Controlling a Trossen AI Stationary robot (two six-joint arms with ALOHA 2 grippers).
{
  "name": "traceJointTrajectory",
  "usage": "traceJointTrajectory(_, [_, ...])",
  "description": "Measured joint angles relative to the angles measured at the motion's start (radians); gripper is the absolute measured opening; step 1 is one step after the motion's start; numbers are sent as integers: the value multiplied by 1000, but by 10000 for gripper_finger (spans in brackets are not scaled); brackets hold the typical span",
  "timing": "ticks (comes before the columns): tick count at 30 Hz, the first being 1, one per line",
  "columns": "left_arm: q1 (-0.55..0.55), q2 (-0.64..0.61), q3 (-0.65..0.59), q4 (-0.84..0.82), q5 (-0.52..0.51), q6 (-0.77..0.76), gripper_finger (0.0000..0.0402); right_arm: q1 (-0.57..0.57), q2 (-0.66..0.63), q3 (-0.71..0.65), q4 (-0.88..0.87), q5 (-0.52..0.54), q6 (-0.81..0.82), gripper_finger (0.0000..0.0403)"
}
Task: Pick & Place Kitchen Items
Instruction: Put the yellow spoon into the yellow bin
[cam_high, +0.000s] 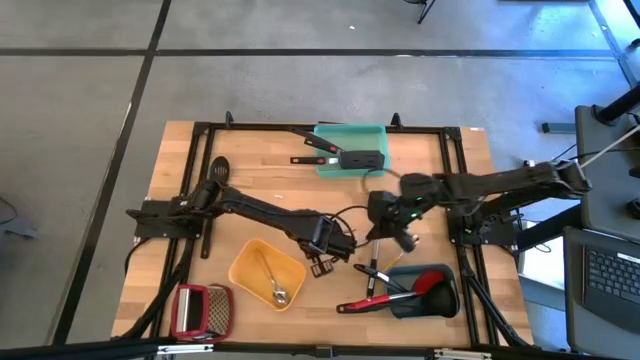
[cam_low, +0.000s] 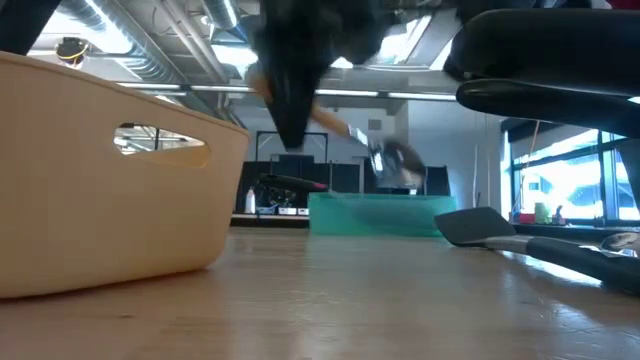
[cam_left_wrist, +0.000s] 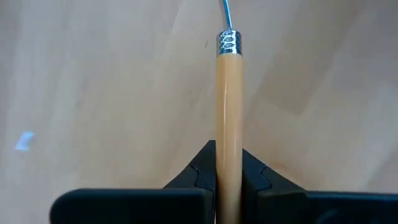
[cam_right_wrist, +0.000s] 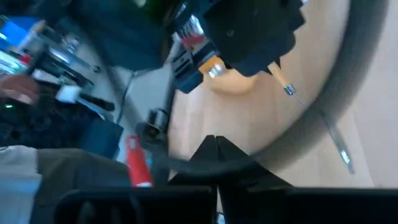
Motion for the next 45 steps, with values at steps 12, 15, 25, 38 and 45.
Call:
traceJointTrajectory(12, [21,-272,-5,-122,345,149,11,-1,-186,1,-14,109,80,1])
traceJointTrajectory(15, [27,-326,-40,-163,437,175,11,0,-184,1,-11,188,133,1])
traceJointTrajectory(25, [-43,-496,-428,-77,680,229,11,0,-177,1,38,310,265,1])
traceJointTrajectory(38, [-60,-589,-841,348,685,68,11,60,-177,1,159,455,314,1])
traceJointTrajectory(45, [-21,-584,-861,435,683,89,11,95,-171,1,158,489,334,1])
